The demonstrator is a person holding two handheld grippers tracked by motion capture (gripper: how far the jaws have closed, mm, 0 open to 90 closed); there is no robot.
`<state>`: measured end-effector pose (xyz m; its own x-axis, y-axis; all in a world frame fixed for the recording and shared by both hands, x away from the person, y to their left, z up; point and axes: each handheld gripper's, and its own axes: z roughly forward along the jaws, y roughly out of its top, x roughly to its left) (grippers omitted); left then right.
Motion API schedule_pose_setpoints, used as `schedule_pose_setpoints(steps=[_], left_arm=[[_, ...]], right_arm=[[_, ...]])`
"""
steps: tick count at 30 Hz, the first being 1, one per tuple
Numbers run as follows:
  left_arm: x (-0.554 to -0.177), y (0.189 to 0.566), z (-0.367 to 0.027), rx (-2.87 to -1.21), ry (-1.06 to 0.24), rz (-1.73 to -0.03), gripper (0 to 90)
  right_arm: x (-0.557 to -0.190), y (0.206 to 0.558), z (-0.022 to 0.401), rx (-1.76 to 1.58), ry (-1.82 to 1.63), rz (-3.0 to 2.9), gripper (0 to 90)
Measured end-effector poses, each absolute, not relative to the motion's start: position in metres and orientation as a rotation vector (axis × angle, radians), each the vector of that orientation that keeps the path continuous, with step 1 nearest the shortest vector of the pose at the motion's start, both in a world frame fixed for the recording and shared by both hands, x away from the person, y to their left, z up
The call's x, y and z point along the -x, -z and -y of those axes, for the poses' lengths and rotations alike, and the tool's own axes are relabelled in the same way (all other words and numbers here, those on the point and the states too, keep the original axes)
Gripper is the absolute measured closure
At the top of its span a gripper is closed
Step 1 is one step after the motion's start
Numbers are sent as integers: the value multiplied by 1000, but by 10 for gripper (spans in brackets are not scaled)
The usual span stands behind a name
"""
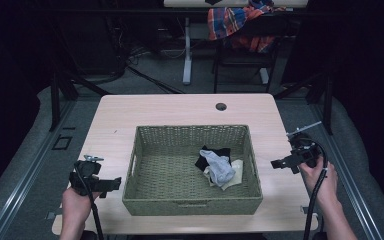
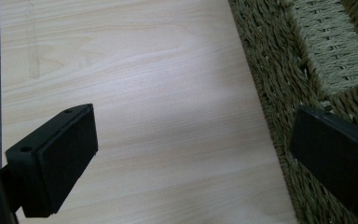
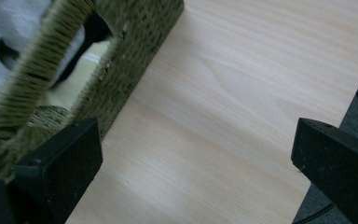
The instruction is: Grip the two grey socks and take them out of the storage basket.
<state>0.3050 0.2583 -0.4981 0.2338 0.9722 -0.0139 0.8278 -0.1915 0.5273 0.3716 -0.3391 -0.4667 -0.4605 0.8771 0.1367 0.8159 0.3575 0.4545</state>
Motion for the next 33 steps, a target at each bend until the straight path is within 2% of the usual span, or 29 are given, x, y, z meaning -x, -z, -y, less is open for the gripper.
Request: schedule_pose_setpoints(steps=[13, 33], left_arm=[[-304, 498, -258, -2086, -459, -1653, 15], [-304, 498, -258, -2085, -460, -1651, 15]], right_arm=[[-375, 412, 315, -1443, -839, -2485, 0], [-401, 399, 230, -1260, -738, -2673, 0]])
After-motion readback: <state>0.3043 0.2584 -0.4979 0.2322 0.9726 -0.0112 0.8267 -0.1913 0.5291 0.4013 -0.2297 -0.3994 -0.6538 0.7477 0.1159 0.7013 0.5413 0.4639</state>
